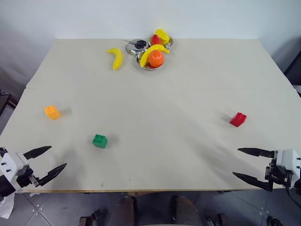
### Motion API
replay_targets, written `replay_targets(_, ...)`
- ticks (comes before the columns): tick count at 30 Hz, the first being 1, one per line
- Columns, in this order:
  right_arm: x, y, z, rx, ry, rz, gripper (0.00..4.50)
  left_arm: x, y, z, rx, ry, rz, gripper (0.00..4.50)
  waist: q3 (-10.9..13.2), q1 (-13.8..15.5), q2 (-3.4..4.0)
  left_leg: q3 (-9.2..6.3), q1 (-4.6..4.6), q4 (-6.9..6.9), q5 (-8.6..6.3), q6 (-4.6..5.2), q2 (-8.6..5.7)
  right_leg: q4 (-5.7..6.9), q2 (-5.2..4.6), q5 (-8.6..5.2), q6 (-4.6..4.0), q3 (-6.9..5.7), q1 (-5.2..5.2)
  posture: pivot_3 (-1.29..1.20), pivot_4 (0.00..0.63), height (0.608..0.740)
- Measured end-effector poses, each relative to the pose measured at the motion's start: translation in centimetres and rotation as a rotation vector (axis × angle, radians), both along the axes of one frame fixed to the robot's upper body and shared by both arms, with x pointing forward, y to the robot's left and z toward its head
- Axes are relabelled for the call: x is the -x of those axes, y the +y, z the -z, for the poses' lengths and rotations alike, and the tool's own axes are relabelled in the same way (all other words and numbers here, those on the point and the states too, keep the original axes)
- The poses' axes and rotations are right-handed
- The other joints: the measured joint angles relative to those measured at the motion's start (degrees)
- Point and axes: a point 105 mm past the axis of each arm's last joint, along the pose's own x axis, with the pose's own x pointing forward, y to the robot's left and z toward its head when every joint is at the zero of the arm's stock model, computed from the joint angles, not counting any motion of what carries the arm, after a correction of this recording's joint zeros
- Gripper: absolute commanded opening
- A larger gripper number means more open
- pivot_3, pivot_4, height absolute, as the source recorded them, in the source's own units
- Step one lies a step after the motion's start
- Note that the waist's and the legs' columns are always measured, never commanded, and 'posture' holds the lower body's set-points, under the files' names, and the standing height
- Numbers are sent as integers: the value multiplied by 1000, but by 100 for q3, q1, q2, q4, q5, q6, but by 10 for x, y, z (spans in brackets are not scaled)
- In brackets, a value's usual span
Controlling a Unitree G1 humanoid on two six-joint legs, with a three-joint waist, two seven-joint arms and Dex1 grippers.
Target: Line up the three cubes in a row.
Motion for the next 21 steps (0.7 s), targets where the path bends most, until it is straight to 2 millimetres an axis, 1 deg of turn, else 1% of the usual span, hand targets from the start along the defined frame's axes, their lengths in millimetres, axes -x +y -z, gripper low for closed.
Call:
replay_targets(2, -1, 2, 0, -9, -8, 8, 4500, -1, 0, -1, 4, -2, 0, 4465, 0, 0, 0, 0, 0, 0, 0, 0, 0, 4, 0, 0, 0, 0, 0, 0, 150, 740)
replay_targets(4, -2, 2, 2, -28, -19, 36, 4500, -2, -2, -2, 46, 10, -1, 4465, 0, 1, 0, 0, -1, 0, 0, 0, 0, 13, 0, 0, 0, 0, 0, 0, 150, 740)
replay_targets(8, -3, -3, -4, -94, -71, 158, 4500, -9, -15, -21, 201, -14, 26, 4465, 0, 57, 0, -2, -1, 6, 0, 0, 0, 21, -1, 0, 0, 2, 1, 0, 150, 740)
replay_targets(9, -3, -12, -10, -165, -119, 274, 4500, -23, -30, -44, 243, -84, 86, 4465, -1, 144, -4, -7, -2, 18, 1, -2, 1, 28, 0, 0, -1, 0, 3, 0, 150, 740)
replay_targets(10, -5, -16, -15, -195, -156, 327, 4500, -30, -43, -58, 245, -130, 139, 4465, -2, 159, -4, -9, -3, 40, -4, -5, 0, 21, 0, 1, -1, 2, 6, 0, 150, 740)
replay_targets(11, -8, -22, -21, -231, -209, 393, 4500, -35, -58, -69, 231, -167, 207, 4465, -2, 165, -1, -8, -4, 58, -14, -1, 0, 21, 0, 1, -1, 6, 9, 0, 150, 740)
replay_targets(12, -9, -28, -25, -260, -243, 455, 4500, -38, -76, -75, 212, -184, 282, 4465, -5, 158, 4, -4, -2, 64, -20, 3, 0, 21, 0, 3, -3, 11, 14, 0, 150, 740)
replay_targets(13, -8, -35, -26, -263, -260, 501, 4500, -39, -93, -77, 195, -185, 359, 4465, -11, 155, 14, 5, 0, 65, -24, 9, -3, 19, 0, 4, -1, 19, 14, 0, 150, 740)
replay_targets(14, -4, -41, -24, -253, -255, 532, 4500, -40, -106, -77, 186, -178, 417, 4465, -13, 149, 19, 10, 2, 63, -27, 10, -2, 22, 1, 4, -1, 24, 12, 0, 150, 740)
replay_targets(16, 8, -53, -12, -214, -208, 586, 4500, -43, -126, -73, 170, -155, 504, 4465, -14, 139, 21, 11, 1, 58, -28, 9, 3, 40, 11, 3, -2, 26, 5, 0, 150, 740)
replay_targets(18, 18, -62, -1, -184, -165, 622, 4500, -45, -141, -68, 159, -130, 578, 4465, -14, 134, 21, 15, 0, 59, -29, 10, 4, 39, 13, 3, -2, 29, 3, 0, 150, 740)
replay_targets(21, 26, -72, 6, -159, -143, 661, 4500, -48, -157, -66, 160, -124, 651, 4465, -14, 73, 21, 37, 11, 61, -31, 14, 6, 42, 13, 4, -1, 52, 1, 0, 150, 740)
